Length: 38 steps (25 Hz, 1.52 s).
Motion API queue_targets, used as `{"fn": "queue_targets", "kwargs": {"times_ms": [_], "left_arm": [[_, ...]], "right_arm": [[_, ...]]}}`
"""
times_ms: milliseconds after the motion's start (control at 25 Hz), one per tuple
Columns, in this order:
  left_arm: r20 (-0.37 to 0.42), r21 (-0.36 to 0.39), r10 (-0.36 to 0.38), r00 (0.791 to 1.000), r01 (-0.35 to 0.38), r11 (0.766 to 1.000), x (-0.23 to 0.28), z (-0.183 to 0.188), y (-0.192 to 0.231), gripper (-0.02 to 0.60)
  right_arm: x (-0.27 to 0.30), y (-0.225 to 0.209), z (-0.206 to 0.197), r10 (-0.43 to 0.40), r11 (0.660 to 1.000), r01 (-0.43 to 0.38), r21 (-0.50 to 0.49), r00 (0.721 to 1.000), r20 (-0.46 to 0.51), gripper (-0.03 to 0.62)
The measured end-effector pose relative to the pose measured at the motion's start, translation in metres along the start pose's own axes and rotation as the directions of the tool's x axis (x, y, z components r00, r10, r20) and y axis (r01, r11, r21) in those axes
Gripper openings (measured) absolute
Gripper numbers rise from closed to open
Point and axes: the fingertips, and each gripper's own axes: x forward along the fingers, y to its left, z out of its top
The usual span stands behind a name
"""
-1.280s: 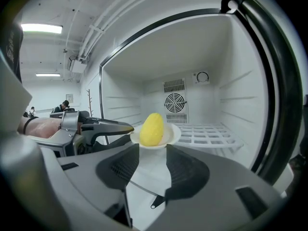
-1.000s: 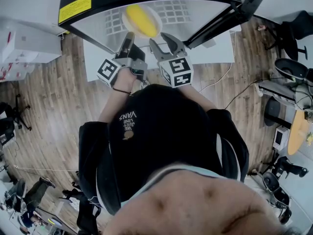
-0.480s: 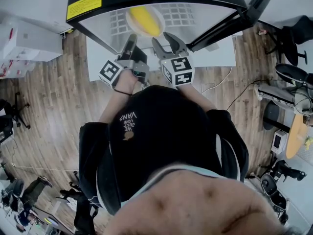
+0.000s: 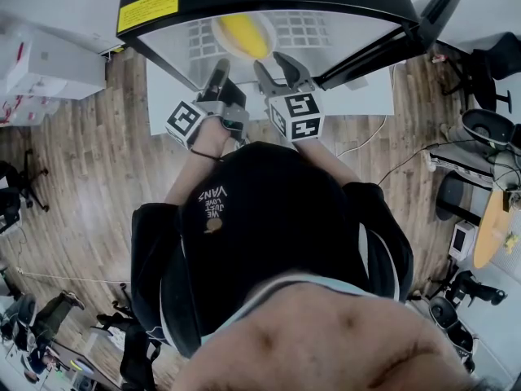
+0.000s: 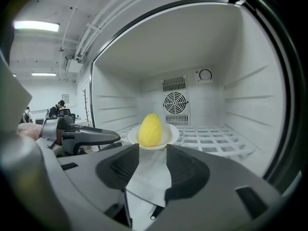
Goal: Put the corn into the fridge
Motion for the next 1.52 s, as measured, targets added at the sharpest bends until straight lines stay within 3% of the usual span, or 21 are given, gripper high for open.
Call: {"fn": "queue_targets", "kwargs": {"times_ms": [1520], "left_arm": [[-0.01,0.009,0.017,1.0,-0.017,1.0,0.005,0.011,0.008,0.041]], "right_arm": [[0.031,-0.002,0.008,0.02,1.0,-0.02,-0.021,1.0,-0.005,0.169]]}}
